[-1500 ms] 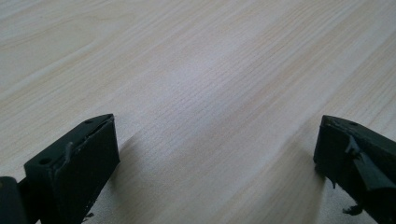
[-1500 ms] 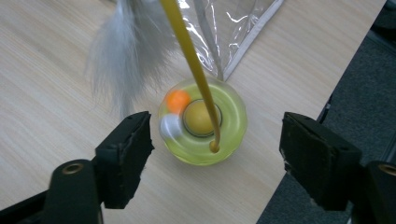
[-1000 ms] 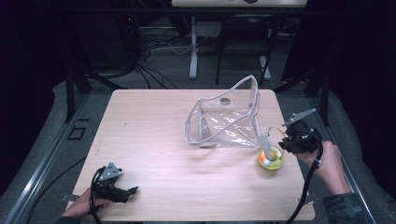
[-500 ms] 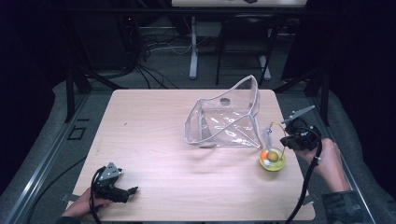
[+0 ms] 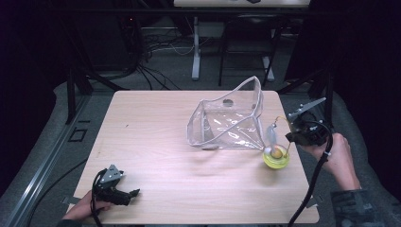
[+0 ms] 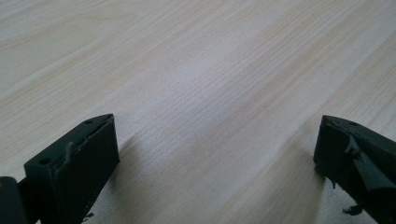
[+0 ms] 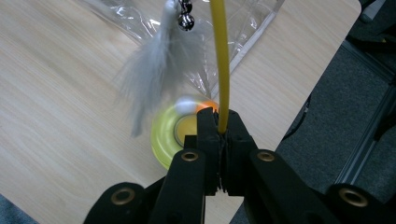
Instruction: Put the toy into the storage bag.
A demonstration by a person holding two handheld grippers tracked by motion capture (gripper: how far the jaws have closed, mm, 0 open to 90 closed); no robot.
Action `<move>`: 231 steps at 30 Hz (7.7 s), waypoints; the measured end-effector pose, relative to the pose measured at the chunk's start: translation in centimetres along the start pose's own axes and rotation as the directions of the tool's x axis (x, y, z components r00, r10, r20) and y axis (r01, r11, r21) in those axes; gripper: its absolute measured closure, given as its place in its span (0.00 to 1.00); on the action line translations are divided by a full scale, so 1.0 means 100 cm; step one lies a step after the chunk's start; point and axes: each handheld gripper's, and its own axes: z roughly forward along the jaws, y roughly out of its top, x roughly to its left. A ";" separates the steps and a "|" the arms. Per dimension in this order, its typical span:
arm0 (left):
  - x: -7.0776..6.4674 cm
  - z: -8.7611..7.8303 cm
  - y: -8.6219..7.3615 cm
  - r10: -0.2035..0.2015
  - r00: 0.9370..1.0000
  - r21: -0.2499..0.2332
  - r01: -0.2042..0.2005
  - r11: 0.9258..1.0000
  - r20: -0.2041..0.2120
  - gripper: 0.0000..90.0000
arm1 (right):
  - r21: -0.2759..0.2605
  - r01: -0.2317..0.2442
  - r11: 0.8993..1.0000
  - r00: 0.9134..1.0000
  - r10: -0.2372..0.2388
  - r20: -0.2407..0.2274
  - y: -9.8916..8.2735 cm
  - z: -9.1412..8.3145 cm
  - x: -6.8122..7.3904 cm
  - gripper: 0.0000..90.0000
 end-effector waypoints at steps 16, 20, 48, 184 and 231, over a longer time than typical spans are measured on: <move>0.000 0.000 0.000 0.000 1.000 0.000 0.000 1.000 -0.001 0.00 | 0.061 0.032 0.998 0.999 -0.031 -0.023 0.016 -0.005 -0.002 0.98; 0.000 0.000 0.000 0.000 1.000 0.000 0.000 1.000 0.000 0.00 | 0.070 0.032 0.997 0.999 -0.031 -0.027 0.018 -0.008 -0.003 0.98; 0.000 0.000 0.000 -0.003 1.000 -0.001 0.003 1.000 0.001 0.00 | 0.142 0.028 0.989 1.000 -0.027 -0.013 0.041 -0.017 -0.026 0.98; 0.000 0.000 0.000 0.002 1.000 0.001 -0.002 1.000 0.002 0.00 | 0.126 0.160 0.979 0.976 -0.176 0.131 0.200 -0.107 -0.021 0.98; 0.000 0.000 0.000 0.002 1.000 0.002 -0.002 1.000 0.002 0.00 | 0.044 0.253 0.966 0.966 -0.255 0.045 0.242 -0.064 0.028 0.98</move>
